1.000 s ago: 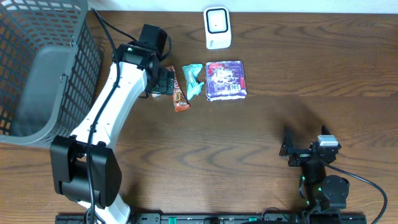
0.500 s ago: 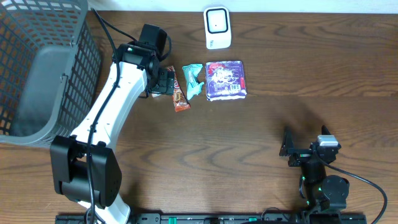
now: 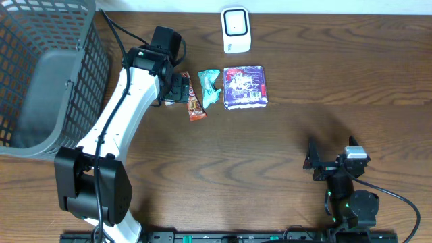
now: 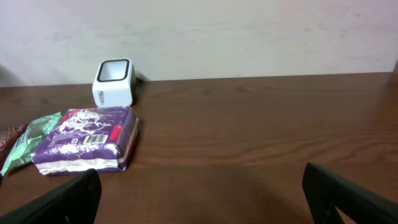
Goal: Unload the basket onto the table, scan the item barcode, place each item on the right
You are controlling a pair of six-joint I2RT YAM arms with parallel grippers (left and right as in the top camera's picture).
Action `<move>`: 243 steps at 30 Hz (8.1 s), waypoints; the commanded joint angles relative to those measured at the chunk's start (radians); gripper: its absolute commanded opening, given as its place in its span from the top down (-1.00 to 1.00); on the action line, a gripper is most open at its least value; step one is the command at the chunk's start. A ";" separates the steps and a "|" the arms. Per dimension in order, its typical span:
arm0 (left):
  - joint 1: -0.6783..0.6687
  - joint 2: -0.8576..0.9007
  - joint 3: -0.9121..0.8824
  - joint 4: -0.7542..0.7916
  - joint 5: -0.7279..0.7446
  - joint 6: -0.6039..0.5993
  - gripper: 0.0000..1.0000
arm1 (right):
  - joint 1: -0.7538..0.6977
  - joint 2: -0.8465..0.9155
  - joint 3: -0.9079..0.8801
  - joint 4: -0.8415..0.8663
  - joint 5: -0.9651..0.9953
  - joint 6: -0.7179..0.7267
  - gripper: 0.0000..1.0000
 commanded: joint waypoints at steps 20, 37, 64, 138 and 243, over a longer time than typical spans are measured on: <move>0.003 0.005 -0.001 -0.003 0.001 0.006 -0.96 | -0.003 -0.004 -0.003 0.063 -0.439 0.410 -0.98; 0.003 0.005 -0.001 -0.003 0.001 0.006 -0.95 | -0.003 -0.002 0.053 0.490 -0.407 0.779 -0.99; 0.003 0.005 -0.001 -0.003 0.001 0.006 -0.95 | 0.111 1.109 1.215 -0.797 -0.470 0.034 -0.99; 0.003 0.005 -0.001 -0.003 0.001 0.006 -0.96 | 0.147 1.809 1.233 -0.249 -0.457 0.241 -0.97; 0.003 0.005 -0.001 -0.003 0.001 0.006 -0.96 | -0.011 1.835 1.610 -0.958 -0.275 0.221 -0.75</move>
